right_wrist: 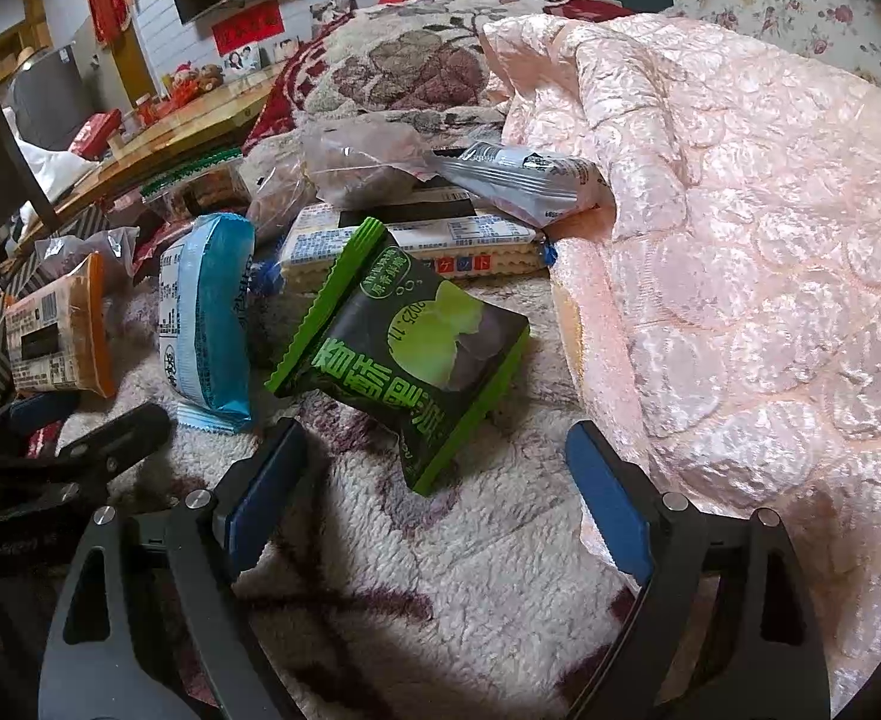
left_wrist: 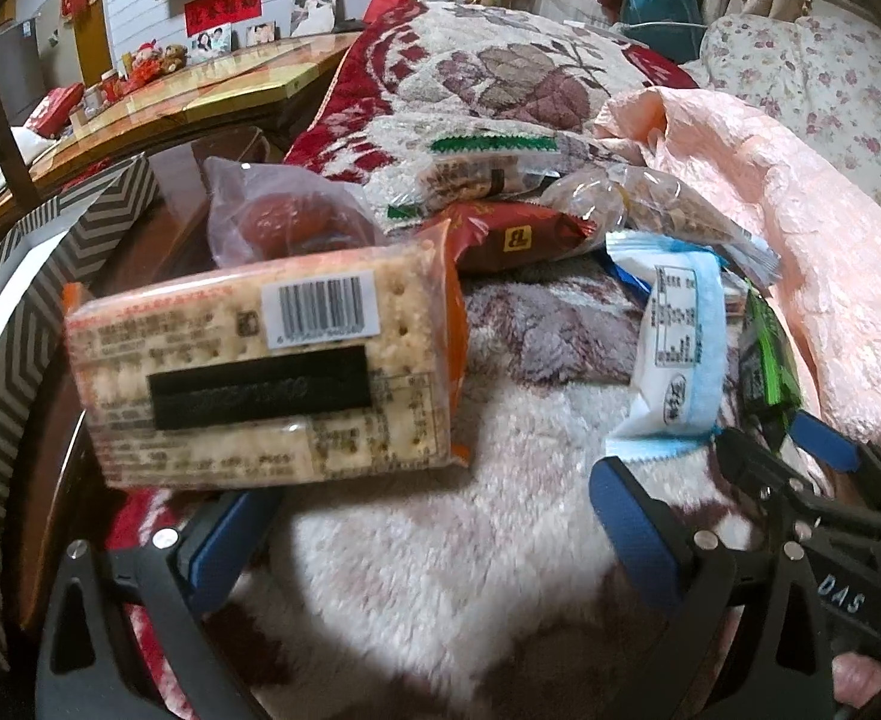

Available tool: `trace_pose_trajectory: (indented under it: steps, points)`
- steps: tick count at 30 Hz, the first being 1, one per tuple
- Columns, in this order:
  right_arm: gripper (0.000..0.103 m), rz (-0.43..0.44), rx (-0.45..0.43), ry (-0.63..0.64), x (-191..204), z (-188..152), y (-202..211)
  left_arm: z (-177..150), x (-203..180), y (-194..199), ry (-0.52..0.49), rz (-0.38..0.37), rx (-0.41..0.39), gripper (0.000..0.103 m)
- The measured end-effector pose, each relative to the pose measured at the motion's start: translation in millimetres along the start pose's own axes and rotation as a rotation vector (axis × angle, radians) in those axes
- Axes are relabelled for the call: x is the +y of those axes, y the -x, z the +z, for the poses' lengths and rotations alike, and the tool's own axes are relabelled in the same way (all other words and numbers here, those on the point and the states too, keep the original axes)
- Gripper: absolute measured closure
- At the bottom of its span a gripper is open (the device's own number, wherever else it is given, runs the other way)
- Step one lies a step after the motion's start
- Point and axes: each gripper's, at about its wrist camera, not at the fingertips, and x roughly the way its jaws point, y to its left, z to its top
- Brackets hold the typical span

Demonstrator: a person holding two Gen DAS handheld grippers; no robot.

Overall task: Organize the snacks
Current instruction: 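Move both tools over the snack pile on the sofa, then lower the left tool to the blue-white wafer packet while the right tool approaches the green packet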

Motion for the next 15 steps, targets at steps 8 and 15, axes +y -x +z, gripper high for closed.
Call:
trace_pose_trajectory:
  steps: [8,15]
  points:
    - [0.014,0.031,-0.010,-0.026,6,16,25,-7,26,47,0.040,-0.012,0.001,0.000]
    - [0.014,0.098,-0.036,0.077,38,25,43,-8,64,72,0.103,0.022,-0.023,0.000]
